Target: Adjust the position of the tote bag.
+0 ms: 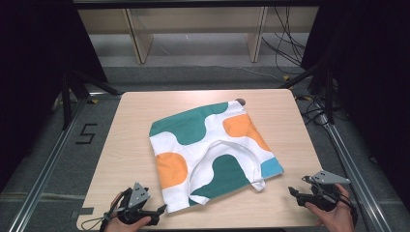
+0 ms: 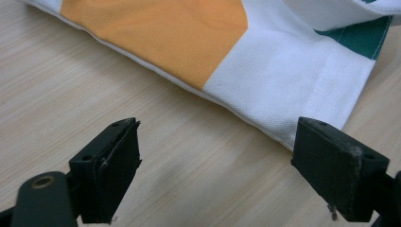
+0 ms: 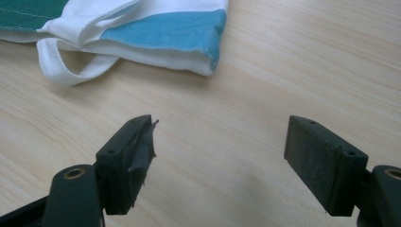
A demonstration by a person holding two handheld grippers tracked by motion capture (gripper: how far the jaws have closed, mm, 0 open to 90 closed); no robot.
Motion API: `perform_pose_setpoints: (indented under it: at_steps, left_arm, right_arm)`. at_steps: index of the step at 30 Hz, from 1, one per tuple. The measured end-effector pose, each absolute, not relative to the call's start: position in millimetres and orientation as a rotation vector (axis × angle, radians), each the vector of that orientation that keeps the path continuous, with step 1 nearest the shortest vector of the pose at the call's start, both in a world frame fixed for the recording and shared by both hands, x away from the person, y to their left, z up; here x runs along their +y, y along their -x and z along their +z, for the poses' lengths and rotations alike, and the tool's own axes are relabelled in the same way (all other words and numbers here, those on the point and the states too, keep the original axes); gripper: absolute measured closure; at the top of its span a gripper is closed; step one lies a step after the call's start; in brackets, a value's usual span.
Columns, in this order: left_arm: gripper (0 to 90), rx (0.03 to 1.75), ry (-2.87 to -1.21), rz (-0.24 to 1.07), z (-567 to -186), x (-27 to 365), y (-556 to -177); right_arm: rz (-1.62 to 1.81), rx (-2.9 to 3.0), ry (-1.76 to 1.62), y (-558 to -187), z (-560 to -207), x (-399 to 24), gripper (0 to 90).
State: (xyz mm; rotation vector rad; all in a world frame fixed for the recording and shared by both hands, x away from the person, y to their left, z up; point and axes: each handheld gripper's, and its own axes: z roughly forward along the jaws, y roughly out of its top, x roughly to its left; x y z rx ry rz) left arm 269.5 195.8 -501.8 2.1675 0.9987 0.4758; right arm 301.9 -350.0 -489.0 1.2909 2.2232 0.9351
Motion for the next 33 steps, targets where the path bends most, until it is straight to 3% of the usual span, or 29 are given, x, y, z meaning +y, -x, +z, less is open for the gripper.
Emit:
perform_pose_setpoints:
  at_steps: [33]
  left_arm:
    - [14.9,0.943,-2.240,0.475,-506,160,-262]
  right_arm:
    - [0.838,2.268,-1.164,-333,-489,-333,33.5]
